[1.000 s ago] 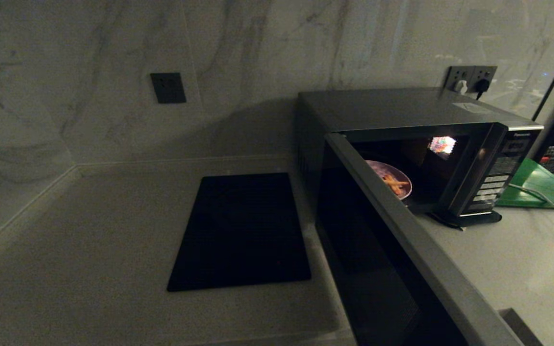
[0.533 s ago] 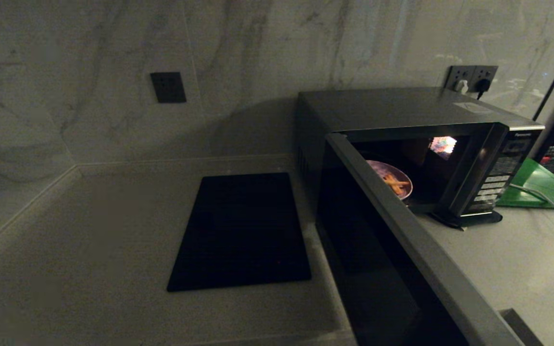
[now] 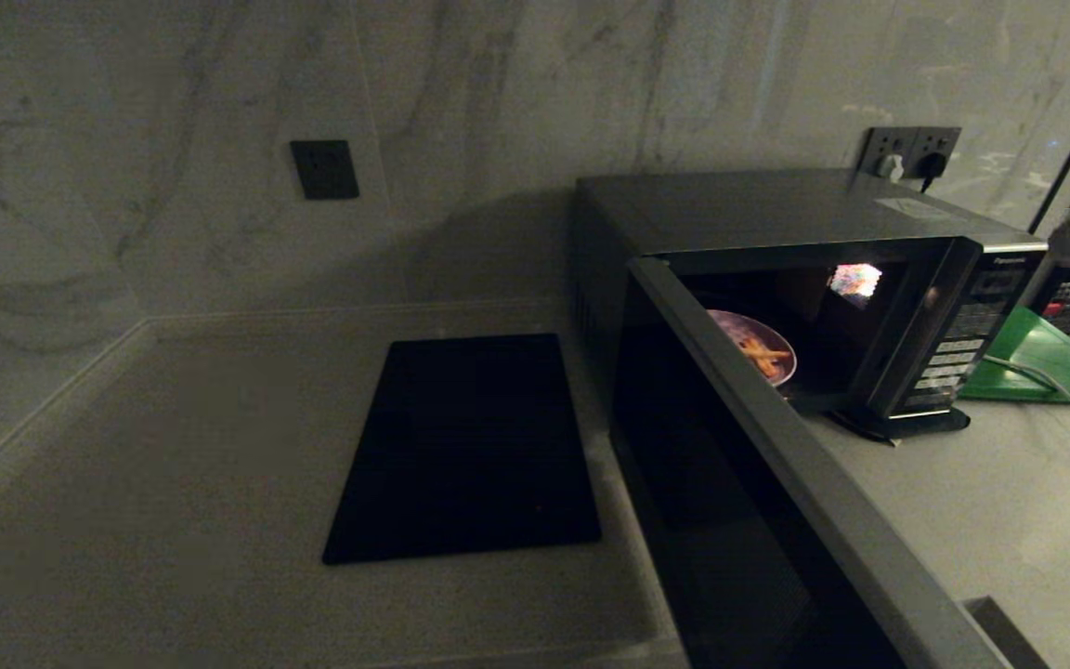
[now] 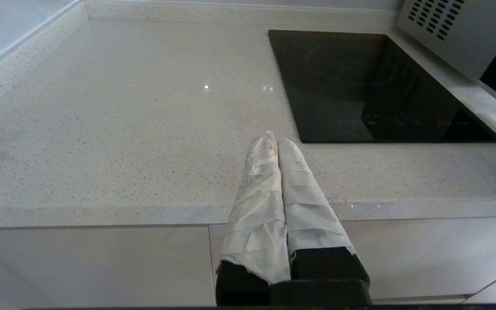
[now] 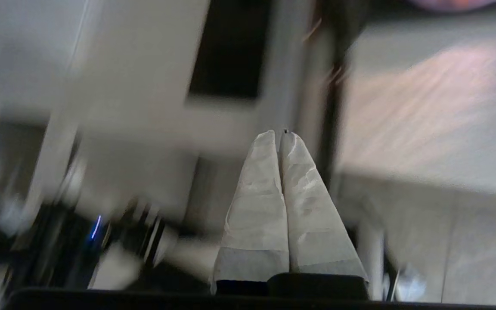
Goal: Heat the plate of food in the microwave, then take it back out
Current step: Close the microwave oven
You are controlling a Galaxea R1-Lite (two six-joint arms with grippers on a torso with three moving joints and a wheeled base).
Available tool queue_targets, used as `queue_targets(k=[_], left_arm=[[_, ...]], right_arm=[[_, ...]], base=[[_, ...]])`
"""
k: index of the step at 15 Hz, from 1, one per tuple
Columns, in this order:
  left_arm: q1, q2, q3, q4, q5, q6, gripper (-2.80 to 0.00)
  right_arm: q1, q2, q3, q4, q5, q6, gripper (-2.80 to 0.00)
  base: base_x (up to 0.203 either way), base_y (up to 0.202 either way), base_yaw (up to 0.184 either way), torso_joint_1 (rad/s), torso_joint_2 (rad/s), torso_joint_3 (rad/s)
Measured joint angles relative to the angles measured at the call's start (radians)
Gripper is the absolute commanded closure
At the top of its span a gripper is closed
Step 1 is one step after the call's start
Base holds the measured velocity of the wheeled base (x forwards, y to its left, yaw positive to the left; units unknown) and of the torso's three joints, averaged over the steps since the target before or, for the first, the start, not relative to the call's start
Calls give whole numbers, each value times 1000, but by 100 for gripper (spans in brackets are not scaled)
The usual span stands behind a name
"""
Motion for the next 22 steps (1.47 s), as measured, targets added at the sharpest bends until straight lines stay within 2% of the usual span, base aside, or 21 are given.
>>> queue_targets(k=[3,6,12,22], left_arm=[[0,0,0,0,0,0,0],[0,0,0,0,0,0,0],[0,0,0,0,0,0,0],[0,0,0,0,0,0,0]], right_arm=[[49,18,-2,90,135,10,0],[75,45,-1,158,195,10,0],[121,114,0,224,200,8,0],[222,216,-3,222,187,5,0]], base=[[0,0,0,0,0,0],[0,0,0,0,0,0],[0,0,0,0,0,0],[0,0,0,0,0,0]])
